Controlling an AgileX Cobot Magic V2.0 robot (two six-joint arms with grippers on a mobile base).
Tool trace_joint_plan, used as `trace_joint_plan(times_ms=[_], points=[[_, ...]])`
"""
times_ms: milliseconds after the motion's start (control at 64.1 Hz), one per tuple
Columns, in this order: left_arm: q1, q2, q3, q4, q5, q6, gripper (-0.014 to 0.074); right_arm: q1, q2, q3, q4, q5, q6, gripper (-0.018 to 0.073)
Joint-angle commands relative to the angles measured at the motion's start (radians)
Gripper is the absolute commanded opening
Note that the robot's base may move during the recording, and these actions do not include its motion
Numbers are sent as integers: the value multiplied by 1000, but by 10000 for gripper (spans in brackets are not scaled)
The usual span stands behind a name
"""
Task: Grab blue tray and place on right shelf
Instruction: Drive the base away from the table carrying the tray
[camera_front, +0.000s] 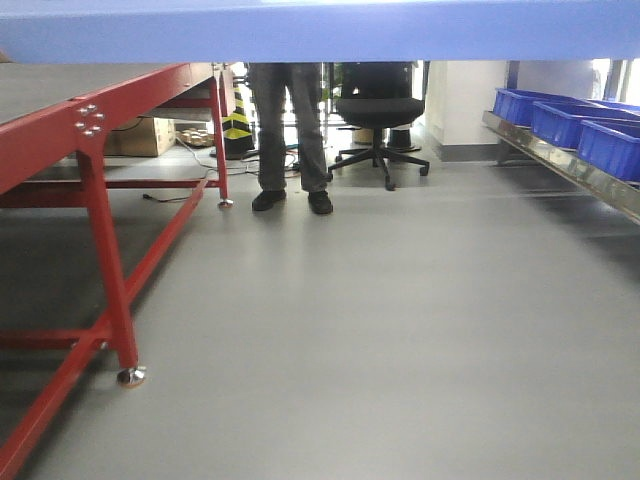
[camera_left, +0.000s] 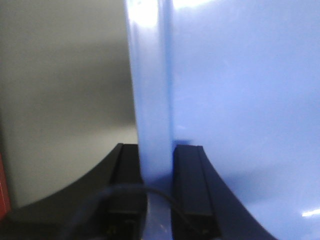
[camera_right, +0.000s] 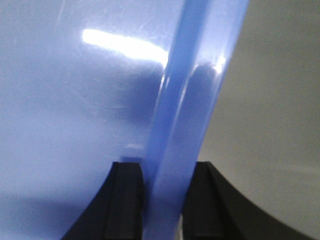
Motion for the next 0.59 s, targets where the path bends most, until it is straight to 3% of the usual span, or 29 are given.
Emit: trace_joint_plan(times_ms=[0,577], points=[[-15,-37,-24,-7,85,28,-48,6,-28,-28,-24,-73,-36,56],[-15,-37,-24,-7,85,28,-48,6,-28,-28,-24,-73,-36,56]])
